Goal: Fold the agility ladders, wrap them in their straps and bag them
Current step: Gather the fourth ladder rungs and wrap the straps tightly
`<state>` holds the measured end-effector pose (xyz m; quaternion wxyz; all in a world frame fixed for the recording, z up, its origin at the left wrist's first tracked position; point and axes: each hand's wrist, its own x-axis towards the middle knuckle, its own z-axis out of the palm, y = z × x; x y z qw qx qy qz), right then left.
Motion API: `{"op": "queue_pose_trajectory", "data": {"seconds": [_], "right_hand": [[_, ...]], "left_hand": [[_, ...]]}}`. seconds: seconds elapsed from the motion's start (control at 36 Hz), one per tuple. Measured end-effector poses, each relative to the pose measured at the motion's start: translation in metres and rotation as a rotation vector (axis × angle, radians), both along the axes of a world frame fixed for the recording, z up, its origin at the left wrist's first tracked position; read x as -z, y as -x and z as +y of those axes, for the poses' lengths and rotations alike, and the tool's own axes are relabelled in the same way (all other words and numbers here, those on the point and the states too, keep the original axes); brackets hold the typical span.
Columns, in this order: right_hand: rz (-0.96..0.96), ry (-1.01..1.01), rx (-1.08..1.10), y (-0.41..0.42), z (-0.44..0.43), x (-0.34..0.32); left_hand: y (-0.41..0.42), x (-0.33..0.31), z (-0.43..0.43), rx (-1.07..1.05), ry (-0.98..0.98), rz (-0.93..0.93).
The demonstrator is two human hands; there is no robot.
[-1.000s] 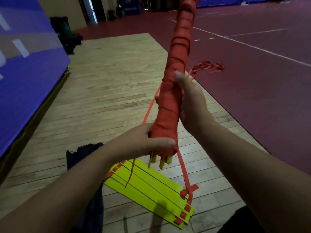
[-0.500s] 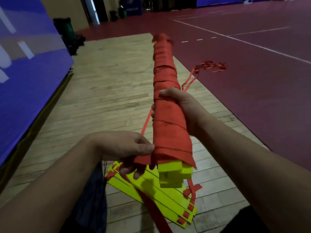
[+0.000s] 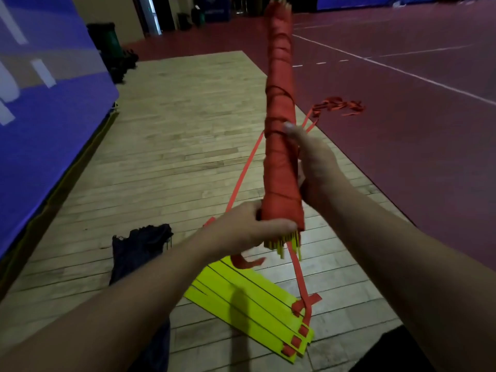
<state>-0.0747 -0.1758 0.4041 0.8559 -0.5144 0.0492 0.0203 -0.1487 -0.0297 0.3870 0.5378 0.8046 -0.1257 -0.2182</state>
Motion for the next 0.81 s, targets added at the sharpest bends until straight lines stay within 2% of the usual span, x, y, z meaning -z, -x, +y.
{"op": "queue_pose_trajectory", "data": {"seconds": [0.06, 0.11, 0.17, 0.22, 0.31, 0.39, 0.56, 0.69, 0.75, 0.81], "right_hand": [[0.027, -0.223, -0.104, 0.003, -0.006, -0.006], [0.069, -0.323, -0.304, 0.010, -0.006, -0.009], [0.093, -0.417, -0.479, 0.016, 0.002, -0.006], [0.163, -0.514, -0.557, 0.015, 0.012, 0.001], [0.242, -0.443, -0.609, 0.014, 0.017, 0.008], [0.255, -0.361, -0.587, 0.014, 0.018, 0.013], [0.158, -0.105, -0.381, 0.010, 0.011, 0.015], [0.036, 0.281, -0.088, 0.009, 0.012, 0.022], [0.001, 0.456, -0.007, 0.011, 0.017, 0.024], [-0.046, 0.537, 0.045, 0.012, 0.019, 0.026]], "left_hand": [[0.002, -0.006, 0.005, 0.111, 0.265, 0.099], [0.004, -0.005, 0.006, 0.181, 0.414, 0.166], [0.006, 0.000, 0.003, 0.220, 0.502, 0.224], [0.007, 0.004, 0.000, 0.224, 0.576, 0.306], [0.003, 0.004, 0.008, 0.346, 0.593, 0.418], [0.000, -0.003, 0.025, 0.447, 0.498, 0.458], [-0.014, -0.012, 0.061, 0.307, 0.159, 0.482], [-0.014, -0.008, 0.041, 0.083, -0.033, 0.319], [-0.010, -0.007, 0.025, 0.003, -0.204, 0.169], [-0.006, -0.002, 0.014, -0.050, -0.433, -0.012]]}}
